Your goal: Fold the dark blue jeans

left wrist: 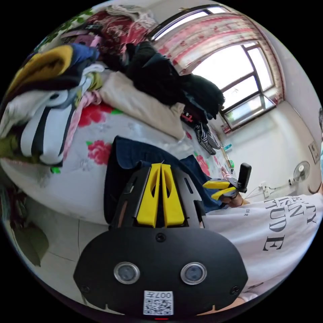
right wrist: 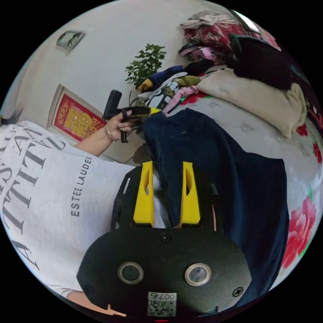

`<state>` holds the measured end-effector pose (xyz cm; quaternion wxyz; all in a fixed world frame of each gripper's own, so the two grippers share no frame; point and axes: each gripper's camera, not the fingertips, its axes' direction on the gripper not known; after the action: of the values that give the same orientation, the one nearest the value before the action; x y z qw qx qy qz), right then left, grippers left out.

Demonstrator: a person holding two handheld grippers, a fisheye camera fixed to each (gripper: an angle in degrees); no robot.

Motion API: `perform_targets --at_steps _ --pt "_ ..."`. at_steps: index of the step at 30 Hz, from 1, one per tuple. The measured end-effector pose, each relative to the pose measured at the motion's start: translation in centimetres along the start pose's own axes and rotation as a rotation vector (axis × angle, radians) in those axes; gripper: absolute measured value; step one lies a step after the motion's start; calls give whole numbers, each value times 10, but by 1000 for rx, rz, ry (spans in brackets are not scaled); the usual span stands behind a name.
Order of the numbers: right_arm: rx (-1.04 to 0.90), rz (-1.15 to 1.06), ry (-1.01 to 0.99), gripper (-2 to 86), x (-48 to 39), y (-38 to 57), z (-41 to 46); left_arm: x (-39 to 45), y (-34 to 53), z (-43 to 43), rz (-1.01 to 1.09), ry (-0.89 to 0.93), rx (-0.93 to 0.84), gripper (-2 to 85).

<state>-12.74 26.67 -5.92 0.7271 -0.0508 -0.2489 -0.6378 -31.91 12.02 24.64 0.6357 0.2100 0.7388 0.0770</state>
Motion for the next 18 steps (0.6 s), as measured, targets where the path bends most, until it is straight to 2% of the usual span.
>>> perform_targets --at_steps 3,5,6,8,11,14,16,18 --pt "-145 -90 88 78 -25 -27 47 15 -7 -12 107 -6 15 -9" --pt "-236 -125 69 57 -36 -38 71 18 -8 -14 129 -9 4 -9" --pt "-221 -124 210 44 -44 -42 71 19 -10 -17 141 17 3 -9" --pt "-126 -162 370 30 -64 -45 46 25 -18 -28 155 29 23 -9" --pt "67 -195 589 20 -98 -42 -7 58 -25 -84 325 149 261 -8" --pt "43 -242 497 18 -115 -39 4 82 -21 -117 459 38 327 -4" --pt "-77 -242 381 19 -111 -37 44 63 -10 -93 380 -89 205 10" --pt "-285 -177 259 23 -97 -34 106 32 5 -55 248 -119 48 90"
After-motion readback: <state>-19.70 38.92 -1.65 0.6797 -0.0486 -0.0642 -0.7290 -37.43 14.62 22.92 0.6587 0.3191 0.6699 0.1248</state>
